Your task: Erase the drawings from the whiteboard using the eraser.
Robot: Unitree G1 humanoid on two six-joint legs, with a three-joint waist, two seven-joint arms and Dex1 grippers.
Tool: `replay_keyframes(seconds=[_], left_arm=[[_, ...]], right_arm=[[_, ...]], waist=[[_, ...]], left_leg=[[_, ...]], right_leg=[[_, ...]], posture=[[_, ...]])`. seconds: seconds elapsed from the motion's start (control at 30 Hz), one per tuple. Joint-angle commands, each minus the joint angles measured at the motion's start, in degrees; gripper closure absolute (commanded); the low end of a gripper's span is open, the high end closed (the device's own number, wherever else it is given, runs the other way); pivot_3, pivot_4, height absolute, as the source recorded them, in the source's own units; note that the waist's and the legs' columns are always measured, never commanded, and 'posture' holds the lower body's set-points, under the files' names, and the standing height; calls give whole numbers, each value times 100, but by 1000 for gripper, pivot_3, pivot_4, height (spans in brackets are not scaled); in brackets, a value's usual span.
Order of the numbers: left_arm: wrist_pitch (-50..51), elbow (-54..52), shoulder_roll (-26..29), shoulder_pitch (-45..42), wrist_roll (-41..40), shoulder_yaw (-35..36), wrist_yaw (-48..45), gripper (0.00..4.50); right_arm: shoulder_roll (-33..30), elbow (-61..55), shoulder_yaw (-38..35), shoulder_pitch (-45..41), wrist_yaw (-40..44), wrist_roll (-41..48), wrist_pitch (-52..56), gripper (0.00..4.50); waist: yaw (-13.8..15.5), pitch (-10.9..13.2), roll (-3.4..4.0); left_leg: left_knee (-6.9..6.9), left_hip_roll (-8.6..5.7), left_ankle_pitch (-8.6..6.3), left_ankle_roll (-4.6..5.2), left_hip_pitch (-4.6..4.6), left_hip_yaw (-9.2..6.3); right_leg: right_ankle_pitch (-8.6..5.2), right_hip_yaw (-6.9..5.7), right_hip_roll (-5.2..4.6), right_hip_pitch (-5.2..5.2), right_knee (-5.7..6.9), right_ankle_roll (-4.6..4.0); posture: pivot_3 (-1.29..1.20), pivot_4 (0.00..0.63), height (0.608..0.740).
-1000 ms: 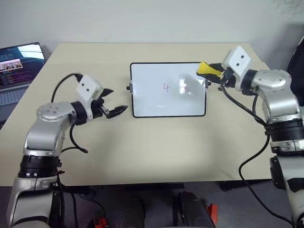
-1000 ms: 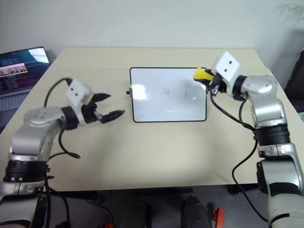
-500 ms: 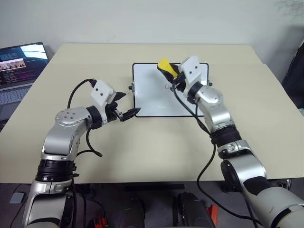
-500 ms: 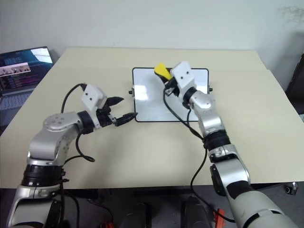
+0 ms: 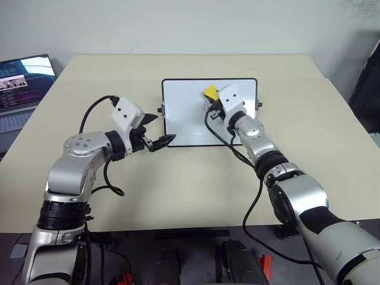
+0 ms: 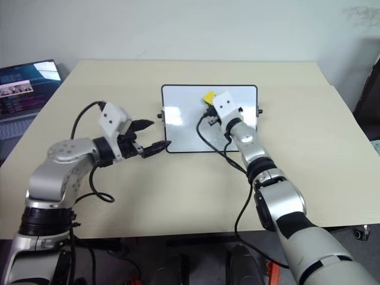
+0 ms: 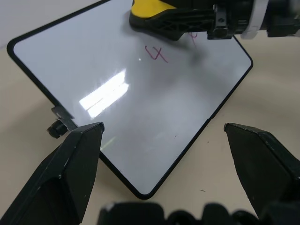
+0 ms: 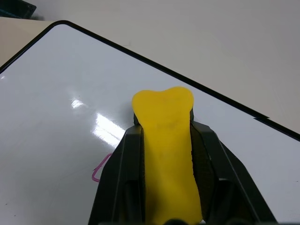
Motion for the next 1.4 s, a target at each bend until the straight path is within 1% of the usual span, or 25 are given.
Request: replay_keyframes(seconds=[0.03, 0.2, 0.37, 0.5, 0.57, 0.67, 0.8, 0.9, 1.2, 1.4], left_arm=[[68, -331, 83, -13, -144, 131, -12, 0], [92, -325, 122, -35, -163, 136, -19, 0], [65, -250, 162, -131, -151, 130, -44, 0], [39, -203, 157, -178, -138, 102, -47, 0], [37, -190, 148, -203, -130, 94, -49, 0], [43, -207, 163, -216, -127, 91, -65, 0], [49, -210, 187, -227, -121, 97, -77, 0], [53, -211, 196, -243, -118, 89, -87, 0], [57, -177, 210, -360, -107, 56, -117, 0], [58, -185, 233, -367, -99, 59, -123, 0]], right_arm=[[30, 54, -4, -193, -130, -82, -124, 3517], [174, 171, 259, -44, -35, -365, -69, 3517], [382, 266, 447, 327, 529, -480, 41, 3517], [498, 259, 390, 509, 828, -379, 17, 3518], [553, 263, 319, 598, 940, -290, -18, 3518], [643, 256, 139, 797, 964, -90, -303, 3518], [618, 280, -118, 753, 654, 82, -265, 3518], [508, 315, -227, 612, 155, 66, -190, 3518], [270, 463, -279, 352, -943, -93, 313, 3519], [212, 484, -288, 341, -1296, -124, 439, 3521]], waist=[[-5, 0, 0], [-26, -1, -1], [-57, -6, -5], [-77, -6, -5], [-82, -6, -5], [-93, -7, -6], [-109, -7, -6], [-98, -7, -6], [-21, -9, -10], [15, -17, -22]], left_leg=[[0, 0, 0, 0, 0, 0], [0, 0, 0, 0, 2, 0], [0, 1, -1, 1, 20, -1], [1, 1, -1, 1, 52, -1], [4, 1, 0, 1, 58, -2], [18, 1, 0, 1, 58, -5], [21, 1, 0, 1, 57, -6], [25, 0, 0, 1, 56, -8], [44, 0, 1, 2, 55, -8], [49, -3, 5, 8, 55, -9]], right_leg=[[0, 0, 0, 0, 0, 0], [0, 0, 0, 1, 0, 0], [0, 1, 3, 16, 2, 0], [-4, 2, 3, 49, 1, 7], [-12, 4, 5, 54, 3, 25], [-10, 4, 7, 59, 8, 28], [-9, 4, 7, 60, 9, 28], [-8, 3, 7, 60, 11, 29], [-8, 6, 8, 62, 23, 28], [-16, 9, 8, 64, 28, 16]], posture=[[0, 150, 740], [0, 150, 740], [0, 150, 740], [0, 150, 740], [0, 150, 740], [0, 150, 740], [0, 150, 740], [0, 150, 740], [0, 150, 740], [0, 150, 740]])
